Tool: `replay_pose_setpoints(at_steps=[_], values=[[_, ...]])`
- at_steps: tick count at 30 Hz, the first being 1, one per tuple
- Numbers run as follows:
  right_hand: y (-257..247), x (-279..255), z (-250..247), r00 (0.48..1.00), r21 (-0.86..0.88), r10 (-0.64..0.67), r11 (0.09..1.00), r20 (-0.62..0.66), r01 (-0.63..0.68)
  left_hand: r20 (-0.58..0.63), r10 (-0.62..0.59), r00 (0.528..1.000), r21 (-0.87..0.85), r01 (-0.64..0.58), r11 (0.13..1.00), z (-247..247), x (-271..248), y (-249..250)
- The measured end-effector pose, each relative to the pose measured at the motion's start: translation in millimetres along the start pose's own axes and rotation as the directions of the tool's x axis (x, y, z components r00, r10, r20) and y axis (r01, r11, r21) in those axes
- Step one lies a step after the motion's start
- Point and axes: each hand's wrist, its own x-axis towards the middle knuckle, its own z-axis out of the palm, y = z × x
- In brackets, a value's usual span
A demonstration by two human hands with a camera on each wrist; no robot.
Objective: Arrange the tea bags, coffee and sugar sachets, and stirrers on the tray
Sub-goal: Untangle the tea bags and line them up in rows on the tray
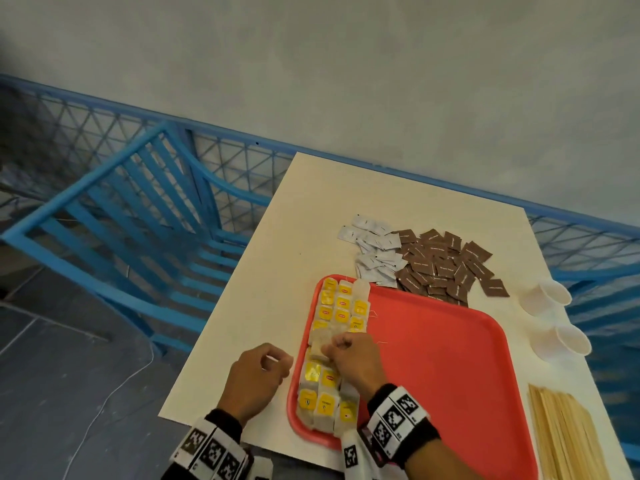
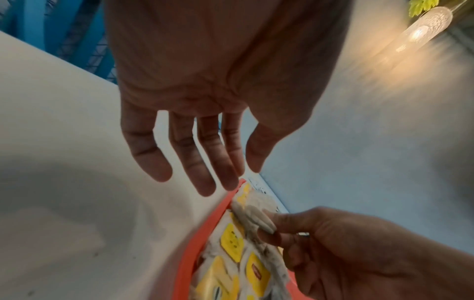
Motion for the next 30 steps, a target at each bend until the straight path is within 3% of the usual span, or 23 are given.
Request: replay_pose_setpoints(at_steps=[4,9,14,21,26,28,30], values=[[2.8,4.5,15.6,0.998,-0.007,0.059,0.998,-0.03,-0.059,0.008,0.027,1.0,0.077,-0.027,0.997,6.0,6.6,-5.1],[4.8,-0.5,17.2,0.997,-0.212,-0.021,0.977,-0.076,0.005,0.053,0.093,0.994,0.149,-0.1,0.984,13.9,11.6,-2.2],[0.6,-0.3,18.3,0.999,-0.408,-0.049,0.912,-0.022,0.036,0.136,0.162,0.977,0.291,-0.196,0.936,21.5,14.6,-2.0],[-3.2,2.2,14.5,0.997,-0.417,-0.035,0.907,0.067,0.06,0.198,0.159,0.967,0.462,-0.235,0.855,27.9,17.9,3.6],[-14.1,-3.4,-36.4,0.973,-0.356,-0.177,0.908,0.15,0.22,0.19,0.191,0.963,0.376,-0.251,0.892,14.3,24.0,22.8],[-10.4,-0.7,-66.4,0.963,-0.432,-0.173,0.867,0.206,0.248,0.179,0.184,0.966,0.343,-0.237,0.909,7.9,32.1,30.4],[-1.5,13.9,-96.6,0.973,-0.552,-0.139,0.805,0.184,0.219,0.154,0.184,0.971,0.307,-0.224,0.925,1.6,39.1,40.3]])
